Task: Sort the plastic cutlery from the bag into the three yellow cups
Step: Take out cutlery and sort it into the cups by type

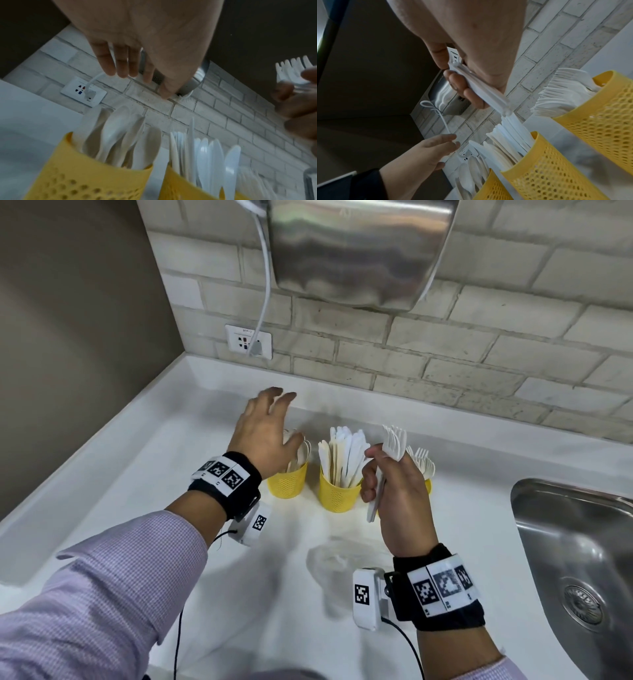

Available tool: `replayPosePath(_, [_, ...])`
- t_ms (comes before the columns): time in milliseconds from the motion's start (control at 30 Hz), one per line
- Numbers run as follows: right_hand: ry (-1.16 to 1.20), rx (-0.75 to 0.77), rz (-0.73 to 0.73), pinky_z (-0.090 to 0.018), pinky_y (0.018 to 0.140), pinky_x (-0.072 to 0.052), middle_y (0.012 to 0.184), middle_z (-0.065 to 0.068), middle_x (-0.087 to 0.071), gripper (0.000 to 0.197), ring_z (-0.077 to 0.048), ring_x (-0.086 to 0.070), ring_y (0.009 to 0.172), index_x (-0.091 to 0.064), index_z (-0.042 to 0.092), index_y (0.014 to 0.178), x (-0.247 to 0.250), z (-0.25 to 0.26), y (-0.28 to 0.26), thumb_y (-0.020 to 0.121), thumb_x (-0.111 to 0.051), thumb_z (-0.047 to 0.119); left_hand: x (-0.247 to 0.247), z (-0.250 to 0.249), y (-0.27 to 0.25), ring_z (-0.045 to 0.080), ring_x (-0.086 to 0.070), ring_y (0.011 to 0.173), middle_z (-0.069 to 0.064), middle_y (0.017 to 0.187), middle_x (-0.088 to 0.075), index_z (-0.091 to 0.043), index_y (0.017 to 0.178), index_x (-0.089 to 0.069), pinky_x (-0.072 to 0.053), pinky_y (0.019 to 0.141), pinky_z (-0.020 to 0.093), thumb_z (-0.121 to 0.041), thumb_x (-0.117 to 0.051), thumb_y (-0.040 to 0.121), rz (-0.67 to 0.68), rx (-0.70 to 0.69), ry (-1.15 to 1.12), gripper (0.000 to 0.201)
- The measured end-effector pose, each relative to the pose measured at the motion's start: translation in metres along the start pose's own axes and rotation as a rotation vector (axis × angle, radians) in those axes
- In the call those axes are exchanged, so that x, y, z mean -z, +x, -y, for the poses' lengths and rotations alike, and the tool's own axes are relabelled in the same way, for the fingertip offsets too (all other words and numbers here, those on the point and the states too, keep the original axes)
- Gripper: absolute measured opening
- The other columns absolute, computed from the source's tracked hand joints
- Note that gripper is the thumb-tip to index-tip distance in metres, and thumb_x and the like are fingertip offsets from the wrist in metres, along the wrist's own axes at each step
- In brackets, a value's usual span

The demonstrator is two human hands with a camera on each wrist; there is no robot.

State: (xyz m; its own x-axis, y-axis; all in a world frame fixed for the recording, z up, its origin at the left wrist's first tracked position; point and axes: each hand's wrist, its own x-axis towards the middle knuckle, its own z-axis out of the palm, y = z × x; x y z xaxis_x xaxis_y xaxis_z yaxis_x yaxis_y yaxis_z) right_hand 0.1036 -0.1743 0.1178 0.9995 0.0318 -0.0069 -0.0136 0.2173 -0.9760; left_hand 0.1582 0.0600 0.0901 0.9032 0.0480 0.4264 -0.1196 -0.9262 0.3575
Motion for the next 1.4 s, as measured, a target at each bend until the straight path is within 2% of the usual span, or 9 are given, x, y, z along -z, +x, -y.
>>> replayPosePath(200, [-0.001,0.003,0.014,-0.037,0.063,-0.032,0.066,-0.007,-0.045,0.02,-0.023,-0.039,0.06,-0.064,0.012,0.094,-0.004,0.004,-0.002,0.089,-0.058,0.031,-0.028,0.016,-0.015,0.021,-0.008,0.157,0.006,0.171,-0.011,-0.012,0.162,-0.012,-0.013,0.126,0.043,-0.05,-0.039,0.103,0.392,-0.114,0.232,0.074])
replayPosePath(333, [-0.009,-0.001,0.005,-0.037,0.063,-0.031,0.065,-0.007,-0.045,0.025,-0.025,-0.039,0.06,-0.065,0.012,0.095,0.0,0.007,-0.003,0.087,-0.059,0.035,-0.021,0.013,-0.014,0.02,-0.005,0.158,0.005,0.171,-0.008,-0.013,0.161,-0.015,-0.006,0.127,0.042,-0.055,-0.033,0.103,0.393,-0.069,0.171,0.074])
replayPosePath(433, [0.034,-0.002,0.012,-0.034,0.061,-0.035,0.064,-0.009,-0.046,0.036,-0.026,-0.042,0.06,-0.059,0.006,0.096,0.0,0.01,-0.003,0.084,-0.058,0.04,-0.006,-0.005,-0.019,0.024,-0.012,0.155,0.009,0.169,-0.017,-0.014,0.159,-0.026,-0.012,0.126,0.04,-0.059,-0.029,0.096,0.219,-0.037,-0.043,0.077])
replayPosePath(567, [-0.056,0.056,-0.043,-0.034,0.069,-0.047,0.075,-0.005,-0.063,0.03,-0.021,-0.057,0.071,-0.054,0.001,0.088,-0.004,0.011,-0.003,0.108,-0.042,0.021,0.016,-0.049,-0.04,0.019,-0.048,0.125,0.0,0.133,-0.05,-0.017,0.134,-0.053,-0.038,0.108,0.03,-0.049,-0.045,0.094,0.026,-0.027,-0.413,0.052])
replayPosePath(700, [0.038,-0.03,-0.078,-0.036,0.078,-0.056,0.099,-0.003,-0.072,0.034,-0.015,-0.067,0.089,-0.067,0.016,0.088,-0.018,0.011,-0.003,0.108,-0.048,0.036,0.027,-0.09,-0.061,0.008,-0.061,0.1,-0.005,0.109,-0.061,-0.019,0.122,-0.055,-0.053,0.085,0.026,-0.04,-0.062,0.095,0.242,0.026,-0.727,0.034])
replayPosePath(867, [0.115,-0.098,-0.054,-0.04,0.071,-0.052,0.091,-0.006,-0.064,0.035,-0.026,-0.062,0.08,-0.066,0.008,0.102,-0.032,0.009,-0.006,0.106,-0.05,0.039,0.021,-0.106,-0.078,0.011,-0.064,0.085,-0.003,0.093,-0.064,-0.012,0.107,-0.06,-0.055,0.076,0.034,-0.018,-0.057,0.102,0.298,-0.04,-0.738,0.008])
replayPosePath(1000, [0.033,-0.068,-0.005,-0.028,0.054,-0.043,0.079,-0.002,-0.061,0.03,-0.015,-0.057,0.061,-0.065,0.009,0.097,-0.03,0.011,-0.011,0.107,-0.049,0.033,0.022,-0.105,-0.082,0.016,-0.056,0.074,0.01,0.088,-0.061,-0.002,0.115,-0.056,-0.05,0.069,0.035,-0.027,-0.043,0.106,0.352,-0.015,-0.771,0.029])
replayPosePath(1133, [0.011,0.01,0.016,-0.031,0.063,-0.049,0.09,-0.007,-0.07,0.019,-0.023,-0.065,0.078,-0.067,0.008,0.11,-0.013,0.019,-0.005,0.099,-0.06,0.022,0.035,-0.103,-0.086,0.004,-0.043,0.064,-0.014,0.072,-0.05,-0.007,0.103,-0.059,-0.037,0.064,0.019,-0.029,-0.043,0.109,0.383,0.04,-0.834,0.028])
replayPosePath(1400, [-0.489,0.275,0.146,-0.012,0.061,-0.04,0.07,0.023,-0.063,0.011,0.0,-0.054,0.061,-0.069,0.007,0.098,0.037,0.049,-0.001,0.098,-0.06,-0.001,0.042,-0.105,-0.086,0.009,-0.051,0.061,-0.009,0.058,-0.055,-0.008,0.095,-0.062,-0.04,0.064,0.02,-0.041,-0.043,0.106,0.479,-0.021,-0.803,0.04])
